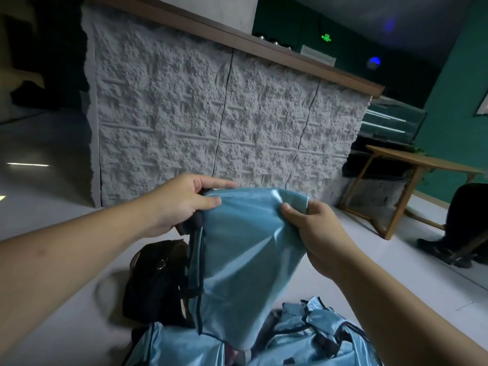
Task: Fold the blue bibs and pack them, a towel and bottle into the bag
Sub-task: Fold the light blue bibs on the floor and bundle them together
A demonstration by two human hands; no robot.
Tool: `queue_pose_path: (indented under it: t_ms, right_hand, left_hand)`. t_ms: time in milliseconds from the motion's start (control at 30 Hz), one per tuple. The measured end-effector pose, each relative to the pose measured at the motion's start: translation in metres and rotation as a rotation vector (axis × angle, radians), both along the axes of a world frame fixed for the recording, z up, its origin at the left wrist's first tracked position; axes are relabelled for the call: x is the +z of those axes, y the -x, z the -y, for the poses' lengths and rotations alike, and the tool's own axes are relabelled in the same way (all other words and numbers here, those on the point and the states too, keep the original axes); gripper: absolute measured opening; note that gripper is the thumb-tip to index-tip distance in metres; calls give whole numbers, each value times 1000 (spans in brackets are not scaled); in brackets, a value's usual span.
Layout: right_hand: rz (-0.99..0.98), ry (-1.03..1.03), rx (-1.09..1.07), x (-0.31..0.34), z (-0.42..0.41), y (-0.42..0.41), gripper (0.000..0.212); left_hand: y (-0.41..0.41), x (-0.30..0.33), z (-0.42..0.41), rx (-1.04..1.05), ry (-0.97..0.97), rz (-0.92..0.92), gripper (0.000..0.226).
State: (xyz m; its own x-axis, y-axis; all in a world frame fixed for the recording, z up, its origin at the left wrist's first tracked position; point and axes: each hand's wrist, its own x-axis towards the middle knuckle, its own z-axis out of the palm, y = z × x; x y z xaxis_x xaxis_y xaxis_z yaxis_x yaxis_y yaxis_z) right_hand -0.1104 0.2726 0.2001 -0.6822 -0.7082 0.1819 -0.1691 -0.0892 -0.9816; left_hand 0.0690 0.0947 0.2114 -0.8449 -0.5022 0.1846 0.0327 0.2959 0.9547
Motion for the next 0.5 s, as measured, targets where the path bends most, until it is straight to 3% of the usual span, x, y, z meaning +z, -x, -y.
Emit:
queue_pose_path:
  t_ms: [233,300,400,433,500]
  right_hand:
    - [130,-35,13,-14,1,-14,29]
    - [165,-60,6,-16,0,-17,36]
    - [138,-129,-40,-26,-2,-15,66]
    - [94,-166,-24,-29,-2,-14,66]
    - [-25,-253,74,-33,-4,-16,38]
  left_hand:
    - [-15,-8,-7,77,-159,189,17]
    - [-17,-11,-8,76,-155,252,23]
    - [-24,-22,-7,26,-97,397,39]
    - [-26,-26,-7,0,-59,453,43]
    - [-28,-38,-7,-41,99,577,45]
